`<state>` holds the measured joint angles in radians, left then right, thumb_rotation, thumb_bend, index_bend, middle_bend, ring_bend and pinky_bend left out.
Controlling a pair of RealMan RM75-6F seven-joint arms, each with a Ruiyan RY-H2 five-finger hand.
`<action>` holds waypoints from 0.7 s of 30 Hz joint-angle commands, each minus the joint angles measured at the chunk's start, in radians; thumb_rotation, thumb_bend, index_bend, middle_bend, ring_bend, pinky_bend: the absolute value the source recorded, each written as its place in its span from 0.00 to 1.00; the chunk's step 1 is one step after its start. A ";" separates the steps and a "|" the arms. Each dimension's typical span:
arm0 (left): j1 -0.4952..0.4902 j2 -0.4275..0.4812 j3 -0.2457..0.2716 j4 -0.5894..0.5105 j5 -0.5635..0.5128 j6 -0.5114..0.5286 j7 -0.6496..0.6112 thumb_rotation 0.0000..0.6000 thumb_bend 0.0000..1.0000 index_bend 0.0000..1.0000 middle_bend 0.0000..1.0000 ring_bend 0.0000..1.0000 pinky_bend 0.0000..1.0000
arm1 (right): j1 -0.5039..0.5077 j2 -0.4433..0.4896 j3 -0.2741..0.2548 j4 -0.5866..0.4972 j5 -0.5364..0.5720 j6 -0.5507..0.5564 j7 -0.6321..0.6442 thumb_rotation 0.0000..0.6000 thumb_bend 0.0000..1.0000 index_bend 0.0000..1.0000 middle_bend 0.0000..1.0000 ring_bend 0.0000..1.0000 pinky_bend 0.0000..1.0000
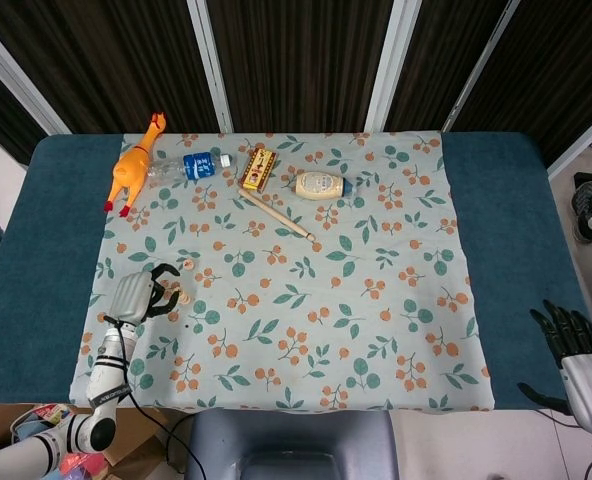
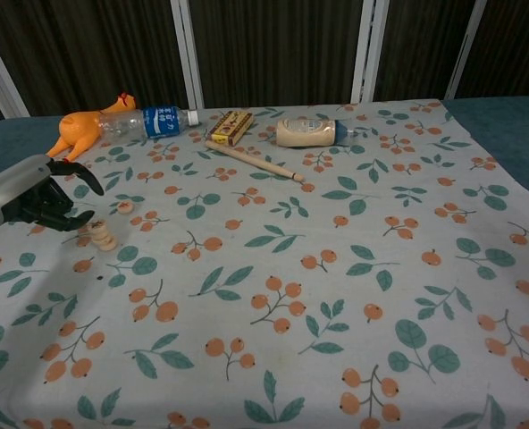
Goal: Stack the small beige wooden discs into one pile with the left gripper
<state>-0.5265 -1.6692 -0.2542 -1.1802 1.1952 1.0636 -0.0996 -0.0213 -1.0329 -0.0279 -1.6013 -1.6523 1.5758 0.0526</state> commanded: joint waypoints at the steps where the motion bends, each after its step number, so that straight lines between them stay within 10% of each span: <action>1: -0.022 0.017 -0.036 -0.006 -0.012 -0.003 -0.005 1.00 0.39 0.39 1.00 1.00 1.00 | 0.001 0.001 0.000 0.001 0.001 -0.001 0.002 1.00 0.16 0.00 0.00 0.00 0.00; 12: -0.192 0.004 -0.119 0.112 -0.229 -0.246 0.177 1.00 0.39 0.40 1.00 1.00 1.00 | 0.005 -0.002 0.004 -0.003 0.010 -0.011 -0.010 1.00 0.16 0.00 0.00 0.00 0.00; 21: -0.264 -0.057 -0.116 0.182 -0.345 -0.255 0.338 1.00 0.39 0.40 1.00 1.00 1.00 | 0.009 0.001 0.008 -0.004 0.020 -0.019 -0.006 1.00 0.16 0.00 0.00 0.00 0.00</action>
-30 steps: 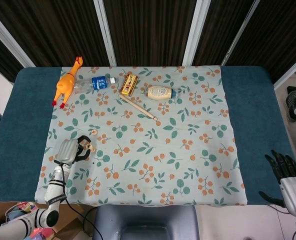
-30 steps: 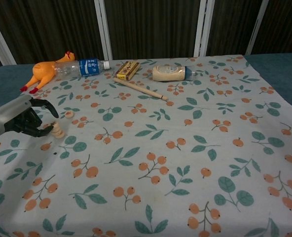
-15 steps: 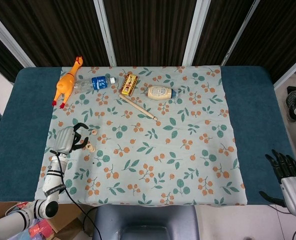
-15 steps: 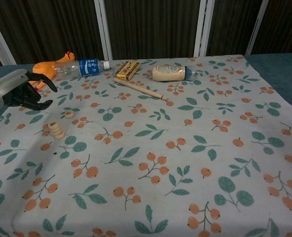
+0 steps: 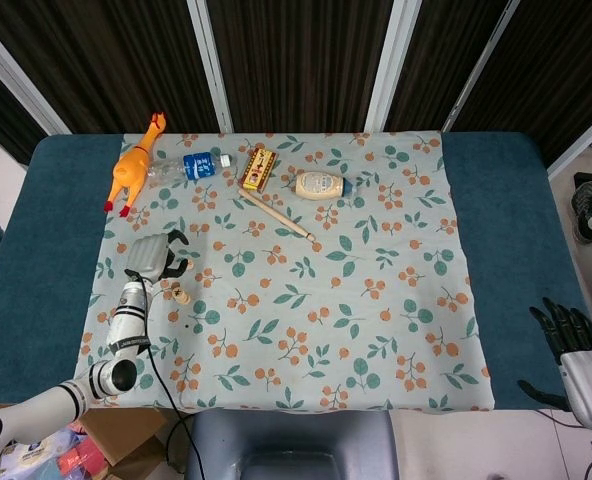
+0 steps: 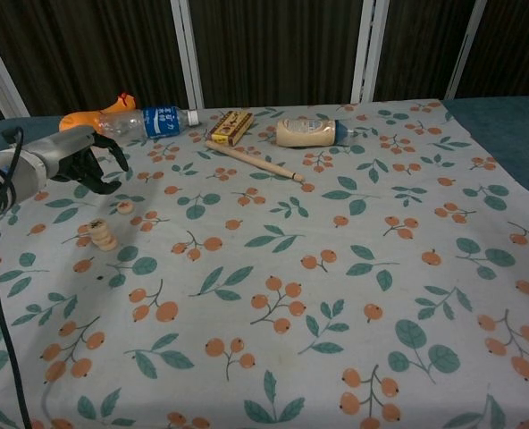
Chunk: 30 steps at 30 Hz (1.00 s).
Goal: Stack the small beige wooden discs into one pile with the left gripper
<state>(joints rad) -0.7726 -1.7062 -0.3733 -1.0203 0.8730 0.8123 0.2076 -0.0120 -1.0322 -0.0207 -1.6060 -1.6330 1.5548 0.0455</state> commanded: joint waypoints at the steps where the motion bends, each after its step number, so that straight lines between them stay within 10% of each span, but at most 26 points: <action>1: -0.023 -0.027 0.008 0.030 -0.031 -0.001 0.047 1.00 0.39 0.40 1.00 1.00 1.00 | -0.001 0.001 0.001 0.000 0.001 0.003 0.003 1.00 0.16 0.00 0.00 0.00 0.00; 30: -0.069 -0.096 0.049 0.141 -0.112 -0.016 0.181 1.00 0.38 0.41 1.00 1.00 1.00 | -0.003 0.004 0.001 0.004 -0.001 0.009 0.015 1.00 0.16 0.00 0.00 0.00 0.00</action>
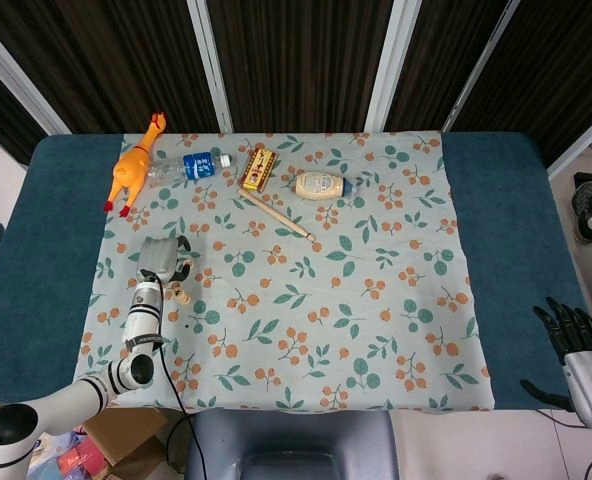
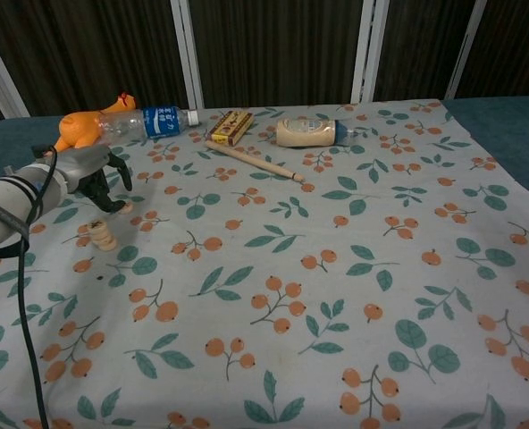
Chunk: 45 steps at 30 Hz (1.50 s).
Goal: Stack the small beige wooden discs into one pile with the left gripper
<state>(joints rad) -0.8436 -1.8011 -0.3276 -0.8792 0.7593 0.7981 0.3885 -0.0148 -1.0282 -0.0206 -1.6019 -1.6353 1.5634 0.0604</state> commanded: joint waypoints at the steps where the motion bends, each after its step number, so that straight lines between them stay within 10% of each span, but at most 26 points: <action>1: 0.003 -0.003 0.006 0.000 0.005 -0.003 -0.002 1.00 0.38 0.41 1.00 1.00 1.00 | 0.000 0.000 0.001 0.000 0.001 0.000 0.000 1.00 0.16 0.00 0.00 0.00 0.00; 45: 0.011 -0.044 0.007 0.081 0.040 -0.028 -0.039 1.00 0.37 0.47 1.00 1.00 1.00 | -0.001 0.000 0.000 -0.003 0.001 0.000 -0.002 1.00 0.16 0.00 0.00 0.00 0.00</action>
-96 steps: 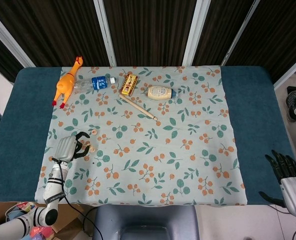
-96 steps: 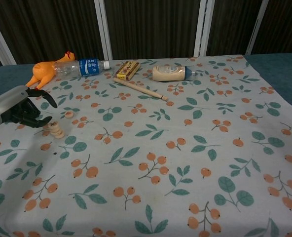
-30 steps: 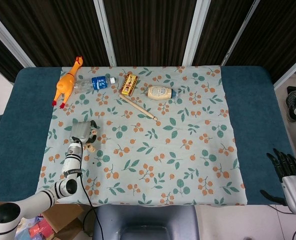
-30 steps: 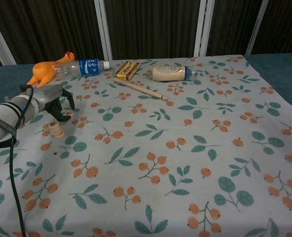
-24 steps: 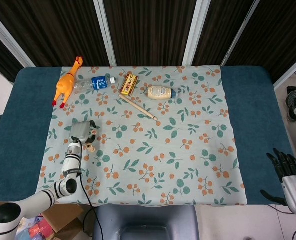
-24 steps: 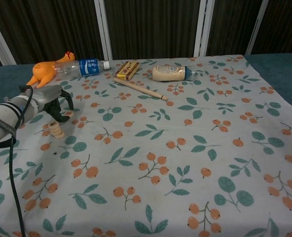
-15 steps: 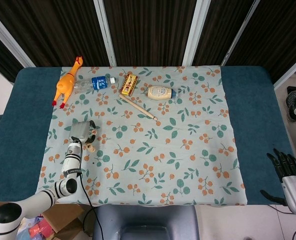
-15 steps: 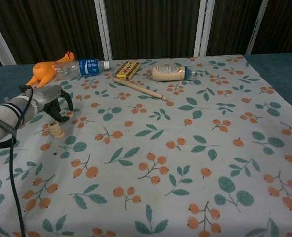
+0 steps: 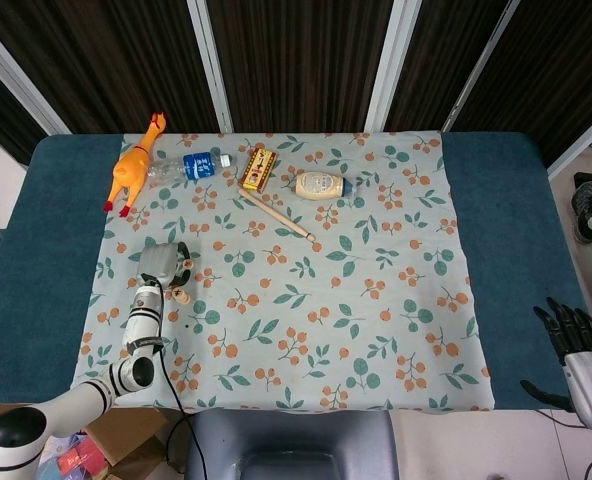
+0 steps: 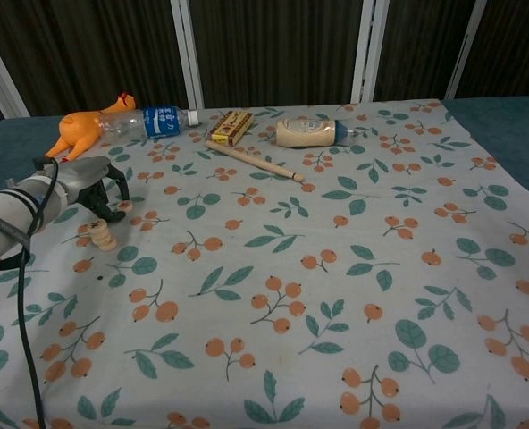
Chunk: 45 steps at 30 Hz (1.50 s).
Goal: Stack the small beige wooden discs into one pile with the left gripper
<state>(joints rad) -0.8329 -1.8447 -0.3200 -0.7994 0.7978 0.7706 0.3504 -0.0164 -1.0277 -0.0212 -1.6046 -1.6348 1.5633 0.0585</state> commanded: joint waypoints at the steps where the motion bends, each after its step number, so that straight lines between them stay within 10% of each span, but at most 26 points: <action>1: 0.001 0.000 -0.001 0.002 0.003 0.000 -0.002 1.00 0.37 0.47 1.00 1.00 1.00 | 0.000 0.000 0.001 0.000 0.000 0.000 0.000 1.00 0.16 0.00 0.00 0.00 0.00; 17: 0.012 0.014 -0.015 -0.041 0.060 0.046 -0.063 1.00 0.39 0.55 1.00 1.00 1.00 | -0.001 0.001 0.000 -0.001 0.000 0.001 0.001 1.00 0.16 0.00 0.00 0.00 0.00; 32: 0.159 0.295 0.050 -0.557 0.124 0.157 -0.091 1.00 0.39 0.54 1.00 1.00 1.00 | 0.004 -0.005 -0.006 -0.001 -0.012 -0.009 -0.015 1.00 0.16 0.00 0.00 0.00 0.00; 45: 0.195 0.334 0.100 -0.613 0.120 0.202 -0.067 1.00 0.39 0.53 1.00 1.00 1.00 | -0.001 -0.004 -0.015 0.004 -0.035 0.010 -0.005 1.00 0.16 0.00 0.00 0.00 0.00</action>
<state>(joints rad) -0.6387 -1.5105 -0.2215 -1.4136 0.9179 0.9711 0.2834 -0.0173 -1.0320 -0.0358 -1.6008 -1.6693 1.5723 0.0532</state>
